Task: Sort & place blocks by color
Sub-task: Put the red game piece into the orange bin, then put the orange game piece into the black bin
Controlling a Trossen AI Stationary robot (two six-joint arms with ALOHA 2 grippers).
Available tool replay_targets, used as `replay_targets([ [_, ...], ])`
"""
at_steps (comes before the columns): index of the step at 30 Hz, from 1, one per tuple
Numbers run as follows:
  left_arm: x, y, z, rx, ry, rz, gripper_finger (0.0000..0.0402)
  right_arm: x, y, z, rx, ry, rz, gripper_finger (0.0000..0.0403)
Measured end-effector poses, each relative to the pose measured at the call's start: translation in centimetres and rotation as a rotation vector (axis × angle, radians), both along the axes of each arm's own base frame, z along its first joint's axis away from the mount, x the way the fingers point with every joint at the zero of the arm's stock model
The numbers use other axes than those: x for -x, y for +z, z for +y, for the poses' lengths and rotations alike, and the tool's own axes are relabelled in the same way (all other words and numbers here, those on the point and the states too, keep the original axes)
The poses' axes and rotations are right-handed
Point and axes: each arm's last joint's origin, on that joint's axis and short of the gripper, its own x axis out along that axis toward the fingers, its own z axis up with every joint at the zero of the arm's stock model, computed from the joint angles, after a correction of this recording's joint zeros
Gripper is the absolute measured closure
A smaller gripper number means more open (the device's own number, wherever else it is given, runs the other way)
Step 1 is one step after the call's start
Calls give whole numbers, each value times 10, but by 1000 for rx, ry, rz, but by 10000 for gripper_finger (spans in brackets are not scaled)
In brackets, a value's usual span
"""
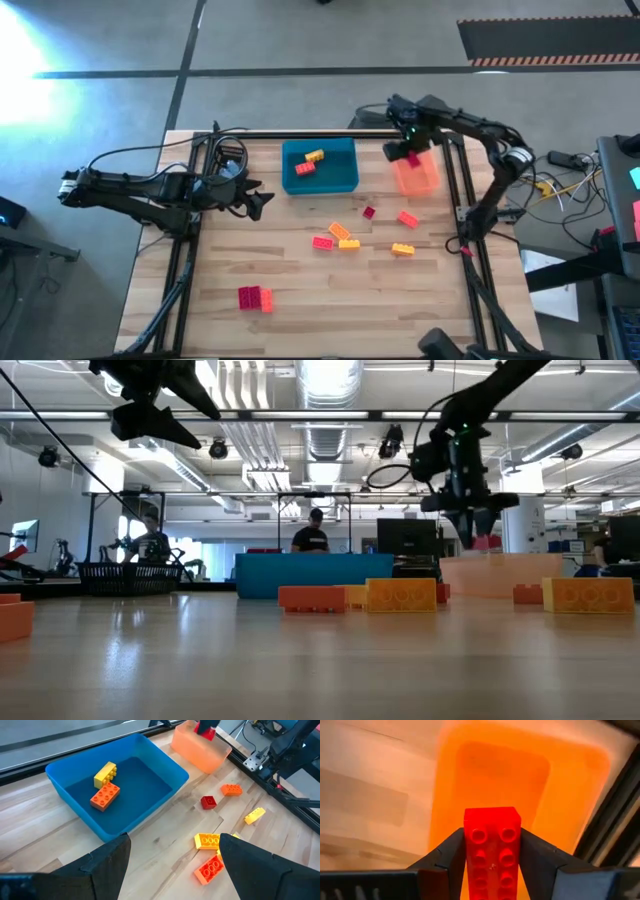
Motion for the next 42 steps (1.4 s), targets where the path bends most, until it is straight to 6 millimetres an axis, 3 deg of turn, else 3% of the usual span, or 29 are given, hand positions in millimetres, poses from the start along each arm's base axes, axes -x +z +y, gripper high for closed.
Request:
replay_targets([
  [5,-1,-1,0,-4,4,5,114,9,-16,10,10,-44,-4,232],
  [9,-6,2,-1,3,0,-11,114,11,-12,12,19,-63,-10,225],
  [12,-19,10,-2,6,-33,-6,114,11,5,17,42,-70,-38,220],
  [17,-55,22,3,-16,-99,54,114,9,51,47,148,-68,-172,219],
  [24,-109,5,41,46,-145,224,131,7,97,101,326,-58,-403,228],
  [28,-134,-11,72,61,-180,309,155,5,110,124,442,-43,-443,232],
  [32,-152,-32,103,18,-243,418,176,5,114,134,505,-26,-438,232],
  [37,-156,-52,132,-117,-441,562,191,5,115,136,523,4,-425,232],
  [42,-135,-67,164,-113,-548,604,192,5,115,136,529,36,-414,232],
])
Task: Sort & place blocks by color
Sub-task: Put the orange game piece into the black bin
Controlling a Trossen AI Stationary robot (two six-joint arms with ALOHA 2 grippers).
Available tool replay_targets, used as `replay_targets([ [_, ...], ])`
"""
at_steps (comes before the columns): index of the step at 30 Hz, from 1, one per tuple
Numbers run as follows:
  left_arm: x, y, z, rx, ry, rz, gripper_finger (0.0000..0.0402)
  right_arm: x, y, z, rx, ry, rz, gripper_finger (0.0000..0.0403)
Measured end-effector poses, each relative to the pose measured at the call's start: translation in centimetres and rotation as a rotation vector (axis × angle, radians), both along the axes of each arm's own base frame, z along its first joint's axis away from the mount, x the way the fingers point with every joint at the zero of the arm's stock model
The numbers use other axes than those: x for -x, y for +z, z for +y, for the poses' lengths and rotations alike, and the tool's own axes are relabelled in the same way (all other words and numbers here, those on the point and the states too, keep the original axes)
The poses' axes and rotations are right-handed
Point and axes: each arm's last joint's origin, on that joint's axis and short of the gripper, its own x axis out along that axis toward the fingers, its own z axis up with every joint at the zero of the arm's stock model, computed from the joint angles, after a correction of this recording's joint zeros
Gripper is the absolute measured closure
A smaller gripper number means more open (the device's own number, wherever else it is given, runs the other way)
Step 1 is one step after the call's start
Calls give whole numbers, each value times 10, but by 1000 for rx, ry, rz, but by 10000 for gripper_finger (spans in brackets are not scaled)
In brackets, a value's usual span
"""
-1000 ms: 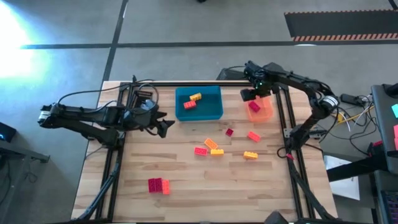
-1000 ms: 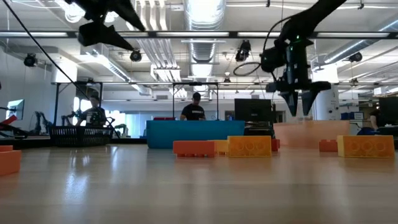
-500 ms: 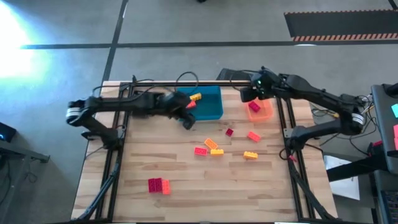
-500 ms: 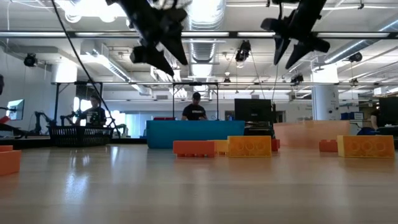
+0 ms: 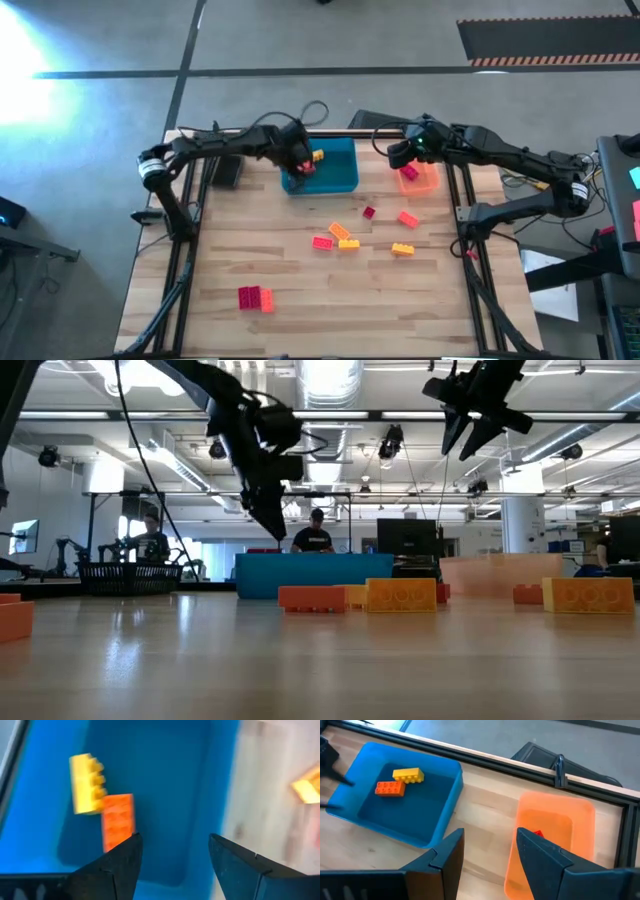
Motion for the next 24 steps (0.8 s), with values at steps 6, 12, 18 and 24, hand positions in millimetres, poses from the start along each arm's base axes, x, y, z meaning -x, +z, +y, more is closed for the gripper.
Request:
replay_targets([
  [6,10,1,23,4,39,-50,192,-2,-4,-1,11,31,38,234],
  [12,5,4,26,-19,37,-121,192,-9,-11,-4,11,60,82,233],
  [18,0,-21,30,28,82,-90,192,-16,-17,-7,8,73,111,227],
  [24,-6,-53,35,57,98,-9,192,-21,-19,-9,12,90,113,231],
])
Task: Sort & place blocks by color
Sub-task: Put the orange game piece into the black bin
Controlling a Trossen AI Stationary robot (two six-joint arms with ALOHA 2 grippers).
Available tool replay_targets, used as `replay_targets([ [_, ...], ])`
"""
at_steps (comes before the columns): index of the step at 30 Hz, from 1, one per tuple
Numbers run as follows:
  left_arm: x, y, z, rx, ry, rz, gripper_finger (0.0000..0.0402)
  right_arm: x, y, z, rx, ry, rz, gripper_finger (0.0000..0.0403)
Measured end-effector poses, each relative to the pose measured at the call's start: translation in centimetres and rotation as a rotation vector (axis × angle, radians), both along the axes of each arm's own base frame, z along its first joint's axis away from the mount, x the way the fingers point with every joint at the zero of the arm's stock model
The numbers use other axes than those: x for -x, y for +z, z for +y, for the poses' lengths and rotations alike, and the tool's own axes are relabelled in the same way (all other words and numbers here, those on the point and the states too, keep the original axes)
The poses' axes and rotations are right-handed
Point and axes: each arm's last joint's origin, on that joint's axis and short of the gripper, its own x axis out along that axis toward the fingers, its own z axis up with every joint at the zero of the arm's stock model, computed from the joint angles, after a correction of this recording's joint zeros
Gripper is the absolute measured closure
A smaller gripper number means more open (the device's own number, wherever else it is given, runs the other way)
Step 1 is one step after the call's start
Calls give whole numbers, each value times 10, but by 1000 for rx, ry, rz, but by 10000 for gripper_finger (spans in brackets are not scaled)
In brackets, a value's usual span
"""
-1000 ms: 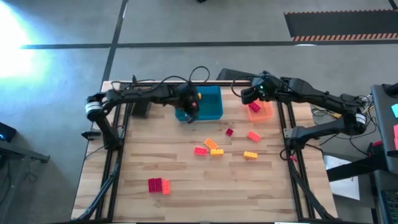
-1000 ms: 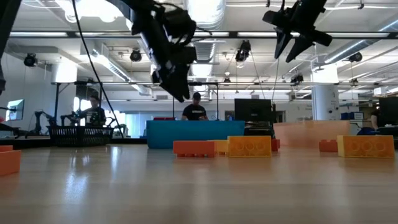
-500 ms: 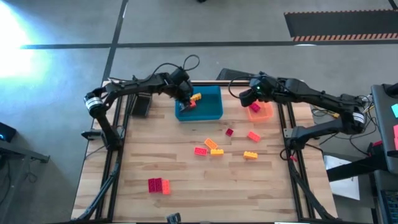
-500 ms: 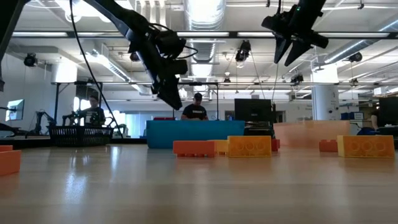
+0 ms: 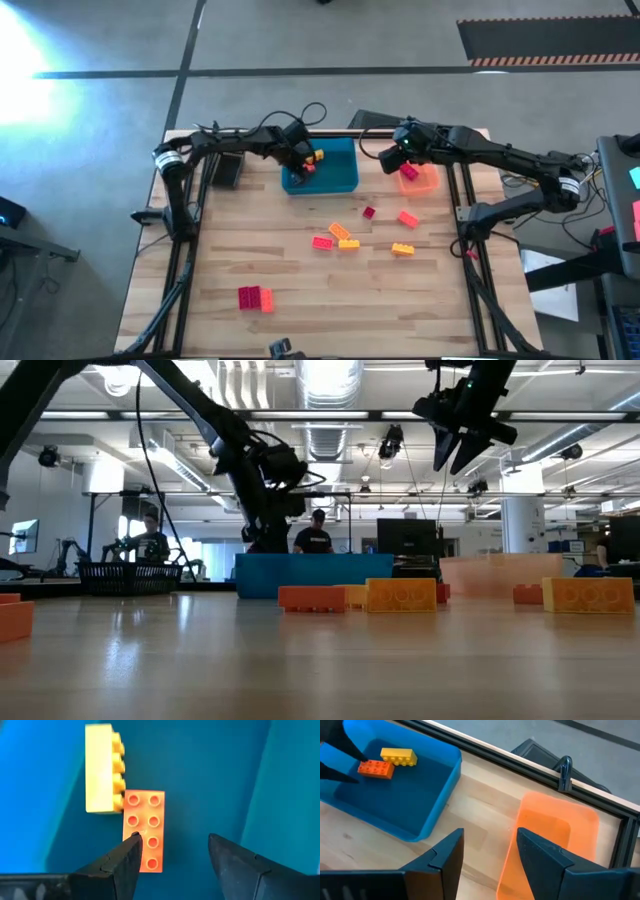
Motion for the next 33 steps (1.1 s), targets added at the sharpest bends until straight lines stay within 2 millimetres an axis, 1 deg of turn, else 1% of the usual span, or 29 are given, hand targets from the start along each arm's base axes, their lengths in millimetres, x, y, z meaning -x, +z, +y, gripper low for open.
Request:
replay_targets([
  [4,-3,-7,4,-29,18,13,192,0,0,0,-2,2,-4,231],
  [12,-3,-9,4,-48,20,-11,192,0,1,0,-3,3,-8,223],
  [19,0,-16,2,-42,13,9,192,0,1,0,-3,4,-8,225],
  [25,-3,-16,5,-71,22,-9,192,0,1,1,-10,9,-11,220],
  [28,-4,-19,5,-69,25,-2,192,0,1,1,-16,12,-14,221],
  [30,-4,-23,5,-66,25,7,196,0,1,1,-16,13,-14,222],
  [33,-4,-30,6,-56,26,26,214,0,1,1,-21,16,-15,222],
])
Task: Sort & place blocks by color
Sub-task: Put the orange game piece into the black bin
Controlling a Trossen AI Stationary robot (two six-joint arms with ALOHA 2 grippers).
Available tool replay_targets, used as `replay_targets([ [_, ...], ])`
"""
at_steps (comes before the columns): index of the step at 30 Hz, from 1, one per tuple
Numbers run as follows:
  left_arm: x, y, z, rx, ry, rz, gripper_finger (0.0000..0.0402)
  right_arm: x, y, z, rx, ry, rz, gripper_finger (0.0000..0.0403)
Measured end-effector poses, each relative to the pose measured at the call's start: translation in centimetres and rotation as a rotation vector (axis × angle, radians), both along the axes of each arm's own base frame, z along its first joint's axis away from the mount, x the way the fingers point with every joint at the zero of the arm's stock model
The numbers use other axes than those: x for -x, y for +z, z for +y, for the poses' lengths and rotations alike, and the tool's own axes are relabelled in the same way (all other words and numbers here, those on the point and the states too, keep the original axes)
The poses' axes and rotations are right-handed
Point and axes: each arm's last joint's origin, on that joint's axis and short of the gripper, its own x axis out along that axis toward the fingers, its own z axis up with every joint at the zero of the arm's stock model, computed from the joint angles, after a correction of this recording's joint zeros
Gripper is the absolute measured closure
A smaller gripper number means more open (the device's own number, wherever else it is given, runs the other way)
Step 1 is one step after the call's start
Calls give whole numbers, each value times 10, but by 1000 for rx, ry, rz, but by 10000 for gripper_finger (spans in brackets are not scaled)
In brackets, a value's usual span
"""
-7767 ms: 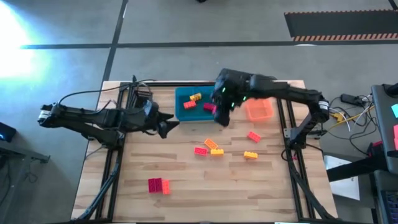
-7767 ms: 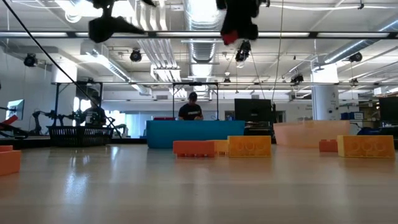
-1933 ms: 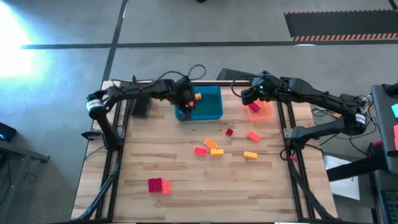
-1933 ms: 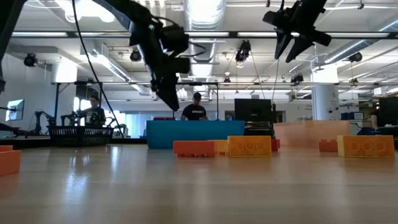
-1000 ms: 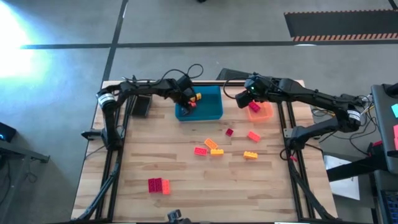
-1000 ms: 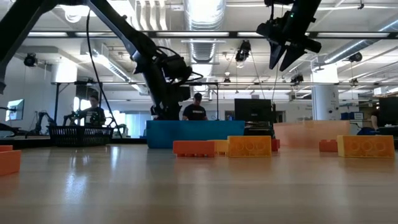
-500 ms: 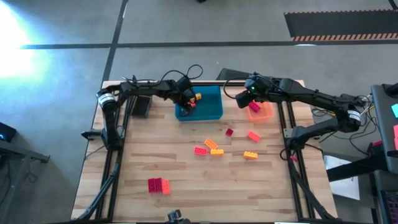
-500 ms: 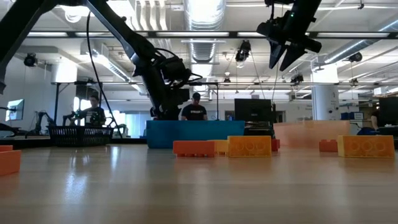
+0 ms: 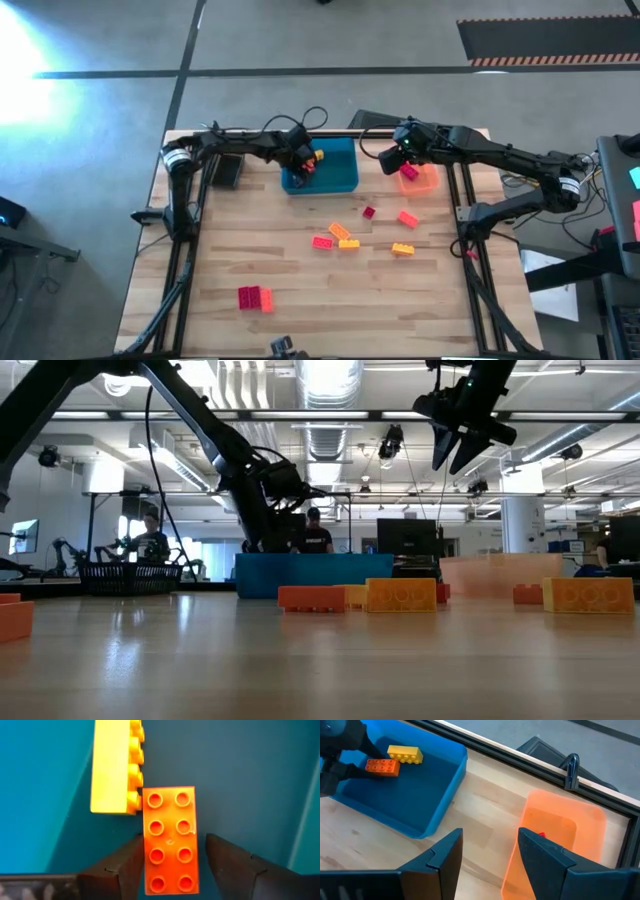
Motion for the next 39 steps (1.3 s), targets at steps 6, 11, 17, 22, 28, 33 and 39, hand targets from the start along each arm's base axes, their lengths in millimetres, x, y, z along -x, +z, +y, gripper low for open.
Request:
replay_targets([
  [6,1,-2,-1,13,7,22,275,0,0,0,-1,0,-1,220],
  [11,1,0,-1,3,14,29,275,0,0,0,-1,0,-1,222],
  [17,4,49,-2,-54,46,-72,275,0,0,0,-1,0,0,221],
  [22,39,104,-22,-102,137,-128,275,0,0,0,-9,-18,-12,220],
  [28,121,100,-33,-236,567,-15,275,0,0,0,-17,-36,-23,225],
  [33,178,56,-42,-89,949,-25,275,0,0,0,-17,-36,-23,222],
  [39,198,41,-57,-73,1037,-50,246,-1,0,0,-34,-31,-40,221],
])
